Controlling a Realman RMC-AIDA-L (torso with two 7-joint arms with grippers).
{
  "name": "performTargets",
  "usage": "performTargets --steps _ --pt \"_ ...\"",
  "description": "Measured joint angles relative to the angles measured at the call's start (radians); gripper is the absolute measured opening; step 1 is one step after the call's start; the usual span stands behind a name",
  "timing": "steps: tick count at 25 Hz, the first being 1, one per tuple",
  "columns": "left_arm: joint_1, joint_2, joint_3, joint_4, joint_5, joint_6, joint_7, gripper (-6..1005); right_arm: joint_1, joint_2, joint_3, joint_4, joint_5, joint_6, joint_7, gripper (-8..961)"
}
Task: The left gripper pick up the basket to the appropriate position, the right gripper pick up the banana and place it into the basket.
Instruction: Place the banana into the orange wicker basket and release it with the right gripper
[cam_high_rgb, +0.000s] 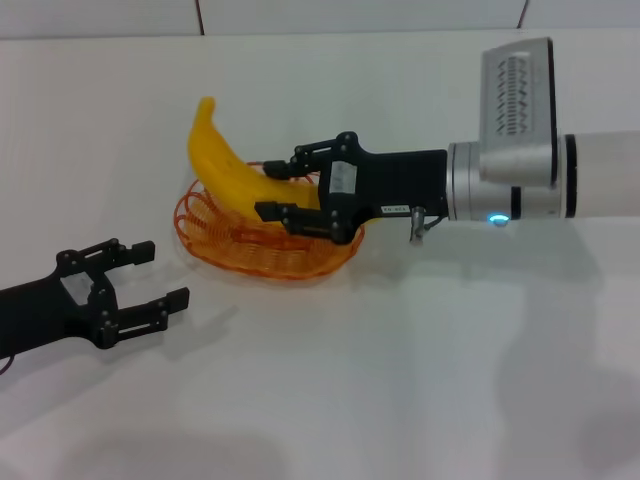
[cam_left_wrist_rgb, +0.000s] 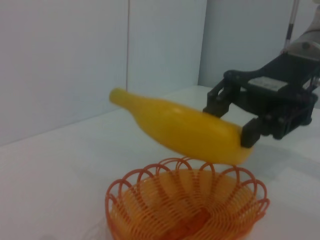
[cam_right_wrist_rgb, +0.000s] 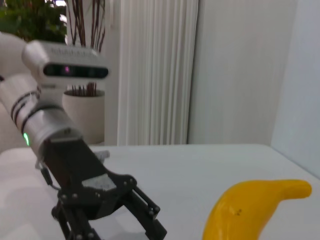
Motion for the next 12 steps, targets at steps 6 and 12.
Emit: performTargets --steps 6,12 --pt "0.001 0.000 -0.002 0.000 0.000 0.000 0.000 799 -0.004 0.000 0.002 0.010 0.001 0.028 -0.027 525" --pt "-0.001 0.000 -0.001 -0.002 0.000 0.000 -0.001 800 0.003 0.001 0.014 0.039 0.001 0.062 -0.021 549"
